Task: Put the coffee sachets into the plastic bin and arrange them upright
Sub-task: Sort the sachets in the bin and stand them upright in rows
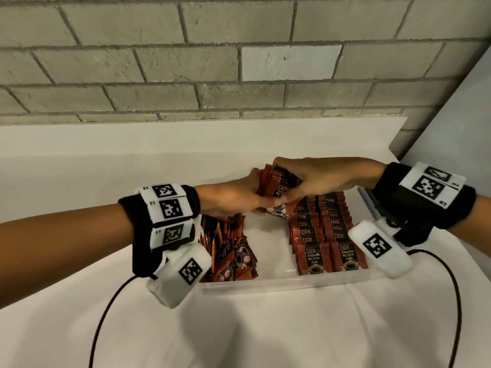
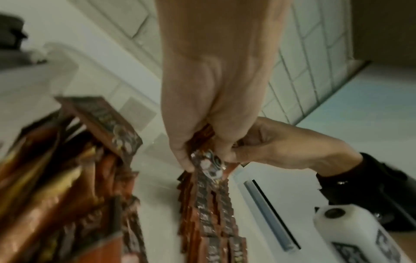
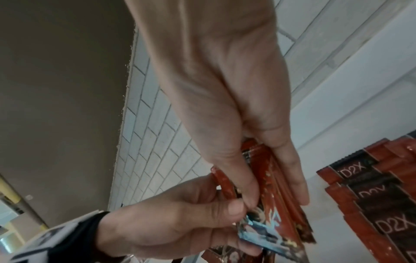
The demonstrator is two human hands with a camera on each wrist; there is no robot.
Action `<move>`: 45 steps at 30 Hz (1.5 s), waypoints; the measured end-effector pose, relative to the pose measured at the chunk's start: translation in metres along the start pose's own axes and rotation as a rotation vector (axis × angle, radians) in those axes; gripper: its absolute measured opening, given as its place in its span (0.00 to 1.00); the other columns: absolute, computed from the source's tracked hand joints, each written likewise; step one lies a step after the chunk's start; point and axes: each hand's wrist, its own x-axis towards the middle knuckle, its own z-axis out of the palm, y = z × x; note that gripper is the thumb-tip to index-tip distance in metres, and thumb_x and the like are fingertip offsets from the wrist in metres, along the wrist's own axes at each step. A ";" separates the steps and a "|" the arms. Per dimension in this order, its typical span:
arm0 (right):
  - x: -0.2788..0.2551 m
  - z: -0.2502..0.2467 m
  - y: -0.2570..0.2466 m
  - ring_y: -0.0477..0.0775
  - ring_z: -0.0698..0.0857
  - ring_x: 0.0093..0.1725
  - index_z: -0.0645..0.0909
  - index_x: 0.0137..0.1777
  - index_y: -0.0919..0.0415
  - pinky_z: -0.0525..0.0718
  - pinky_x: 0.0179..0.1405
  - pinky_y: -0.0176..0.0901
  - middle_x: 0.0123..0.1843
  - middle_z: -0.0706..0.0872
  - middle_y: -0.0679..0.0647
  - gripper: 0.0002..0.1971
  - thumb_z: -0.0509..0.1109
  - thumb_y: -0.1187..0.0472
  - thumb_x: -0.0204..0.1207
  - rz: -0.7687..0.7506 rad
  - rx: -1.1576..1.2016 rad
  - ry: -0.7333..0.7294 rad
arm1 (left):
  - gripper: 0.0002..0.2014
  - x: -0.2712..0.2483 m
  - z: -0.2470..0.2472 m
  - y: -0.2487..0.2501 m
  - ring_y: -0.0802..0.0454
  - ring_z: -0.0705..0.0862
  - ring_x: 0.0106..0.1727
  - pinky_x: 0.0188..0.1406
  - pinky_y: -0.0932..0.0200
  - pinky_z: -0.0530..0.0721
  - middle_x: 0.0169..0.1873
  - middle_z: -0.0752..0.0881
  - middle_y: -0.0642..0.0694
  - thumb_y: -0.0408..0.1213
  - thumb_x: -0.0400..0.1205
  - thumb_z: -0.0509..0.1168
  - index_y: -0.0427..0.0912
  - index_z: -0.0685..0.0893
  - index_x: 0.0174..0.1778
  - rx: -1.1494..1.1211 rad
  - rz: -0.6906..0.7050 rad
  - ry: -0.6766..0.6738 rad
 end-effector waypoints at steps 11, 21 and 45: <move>0.004 0.017 -0.001 0.65 0.83 0.59 0.37 0.80 0.35 0.85 0.57 0.58 0.76 0.64 0.59 0.38 0.60 0.58 0.84 -0.010 -0.132 0.160 | 0.28 0.002 0.017 0.009 0.51 0.79 0.64 0.58 0.53 0.85 0.65 0.77 0.48 0.23 0.84 0.57 0.49 0.58 0.77 -0.450 0.005 0.059; 0.010 0.019 0.000 0.52 0.80 0.42 0.58 0.73 0.61 0.80 0.36 0.43 0.56 0.71 0.54 0.24 0.64 0.58 0.82 -0.020 -0.440 0.063 | 0.18 0.015 0.015 -0.003 0.51 0.80 0.62 0.56 0.61 0.81 0.62 0.82 0.42 0.23 0.84 0.57 0.39 0.73 0.70 -0.298 -0.214 0.072; 0.010 -0.002 0.010 0.51 0.83 0.57 0.72 0.68 0.59 0.82 0.51 0.37 0.61 0.83 0.52 0.16 0.64 0.61 0.82 0.053 -0.232 0.290 | 0.17 0.029 0.023 -0.017 0.47 0.86 0.49 0.47 0.52 0.87 0.57 0.86 0.38 0.29 0.78 0.70 0.34 0.80 0.62 -0.309 -0.375 0.313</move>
